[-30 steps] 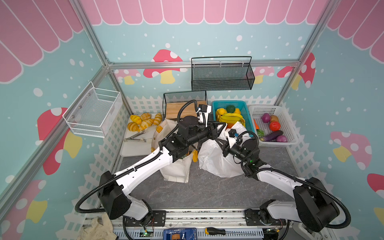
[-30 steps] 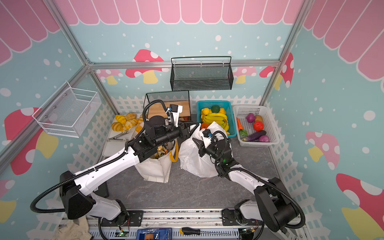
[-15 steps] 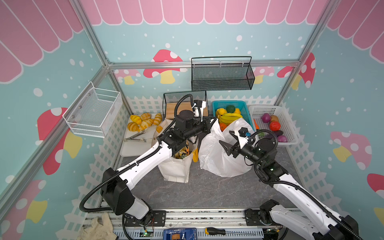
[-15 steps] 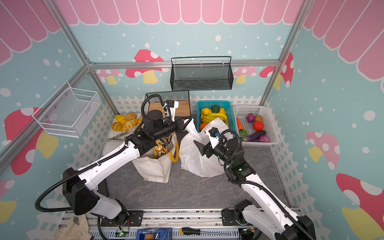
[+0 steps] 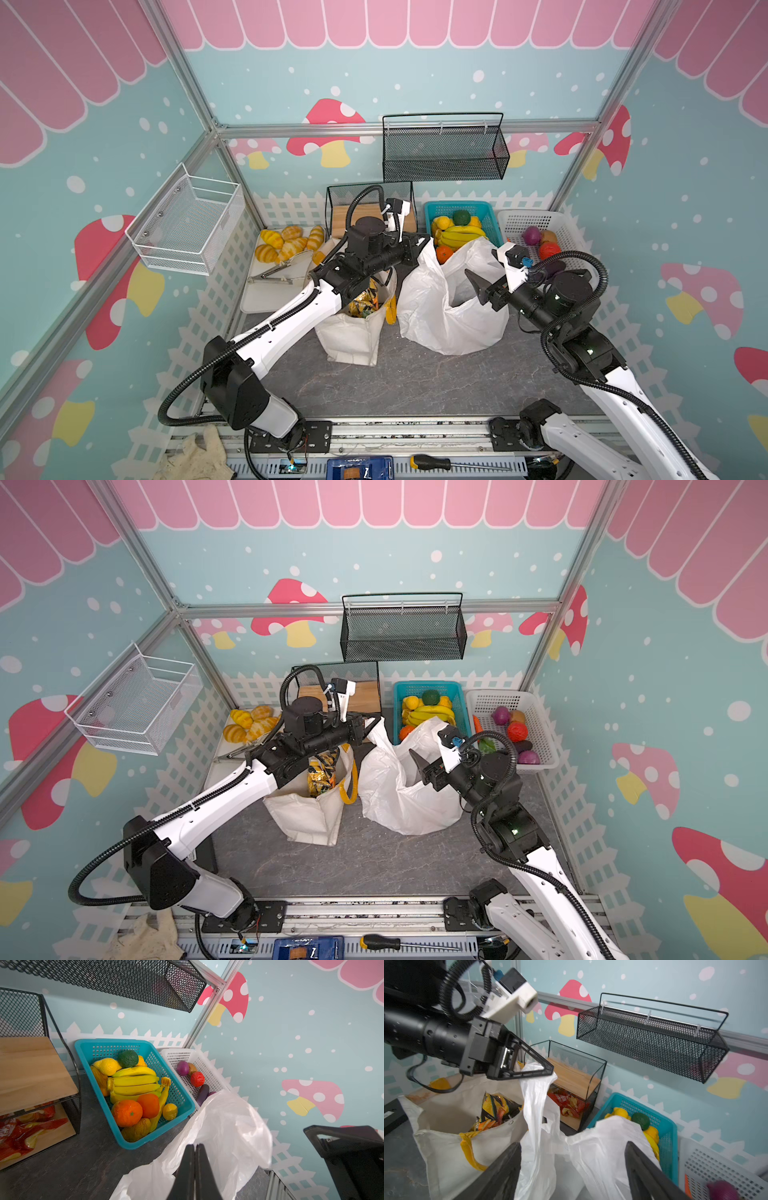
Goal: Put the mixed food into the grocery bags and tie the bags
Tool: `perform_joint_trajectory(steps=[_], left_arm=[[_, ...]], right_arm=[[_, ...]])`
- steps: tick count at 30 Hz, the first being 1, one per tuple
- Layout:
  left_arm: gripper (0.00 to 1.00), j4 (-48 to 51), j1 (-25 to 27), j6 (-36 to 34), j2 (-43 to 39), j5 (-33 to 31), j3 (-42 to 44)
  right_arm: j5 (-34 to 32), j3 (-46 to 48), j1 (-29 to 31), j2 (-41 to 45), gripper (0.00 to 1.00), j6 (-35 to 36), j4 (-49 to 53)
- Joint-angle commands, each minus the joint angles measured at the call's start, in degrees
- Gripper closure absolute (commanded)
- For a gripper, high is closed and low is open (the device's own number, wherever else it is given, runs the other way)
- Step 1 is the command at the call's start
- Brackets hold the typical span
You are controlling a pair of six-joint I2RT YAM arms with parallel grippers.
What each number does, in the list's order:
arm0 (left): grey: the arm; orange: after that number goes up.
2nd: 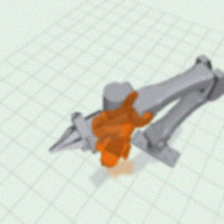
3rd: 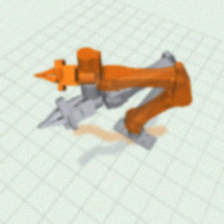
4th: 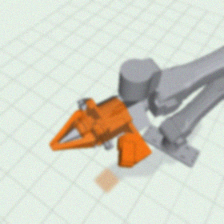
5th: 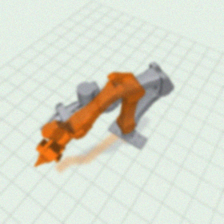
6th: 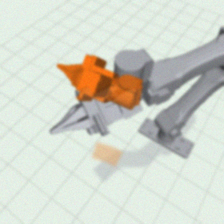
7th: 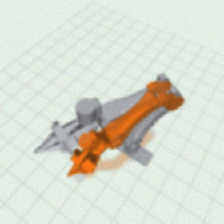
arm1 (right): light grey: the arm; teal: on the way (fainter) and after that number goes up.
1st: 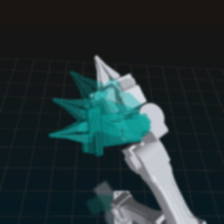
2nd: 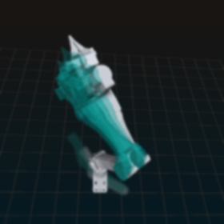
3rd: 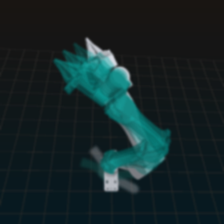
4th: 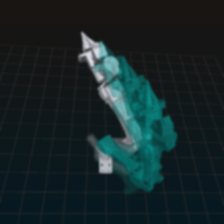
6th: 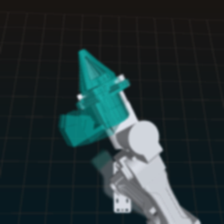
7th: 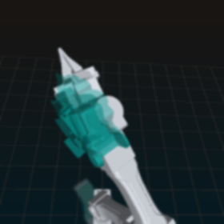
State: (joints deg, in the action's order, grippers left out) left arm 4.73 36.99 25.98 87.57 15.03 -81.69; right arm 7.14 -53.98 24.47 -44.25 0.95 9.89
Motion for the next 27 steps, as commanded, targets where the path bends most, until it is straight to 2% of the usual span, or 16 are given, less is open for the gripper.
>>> perform_joint_trajectory(steps=[1,8,14,21,22,25,27], left_arm=[[1.00,1.7,-0.7,-1.7,-0.4,1.1,-2.3],[1.00,2.8,-1.5,-1.6,0.2,2.4,-3.5],[1.00,4.4,-1.5,-1.9,0.8,3.3,-4.9],[1.00,6.4,-1.7,-3.0,1.6,3.4,-6.6],[0.99,6.5,-1.6,-3.2,1.7,3.4,-6.8],[0.96,7.1,-2.0,-3.9,1.9,2.7,-7.2],[0.88,7.3,-2.0,-5.0,1.4,1.3,-7.0]], right_arm=[[-6.1,-1.2,-0.8,2.4,0.20,2.6,4.9],[-9.0,0.8,-0.9,0.9,0.19,1.9,6.4],[-19.2,4.4,-0.9,-3.8,0.19,1.2,1.9],[-17.5,8.2,-0.9,-6.7,0.20,0.7,-4.1],[-17.9,8.5,-0.9,-7.1,0.24,0.5,-4.6],[-17.8,9.1,-0.9,-6.8,0.49,-0.3,-5.6],[-15.8,9.9,-0.9,-5.4,0.61,-1.2,-6.6]])
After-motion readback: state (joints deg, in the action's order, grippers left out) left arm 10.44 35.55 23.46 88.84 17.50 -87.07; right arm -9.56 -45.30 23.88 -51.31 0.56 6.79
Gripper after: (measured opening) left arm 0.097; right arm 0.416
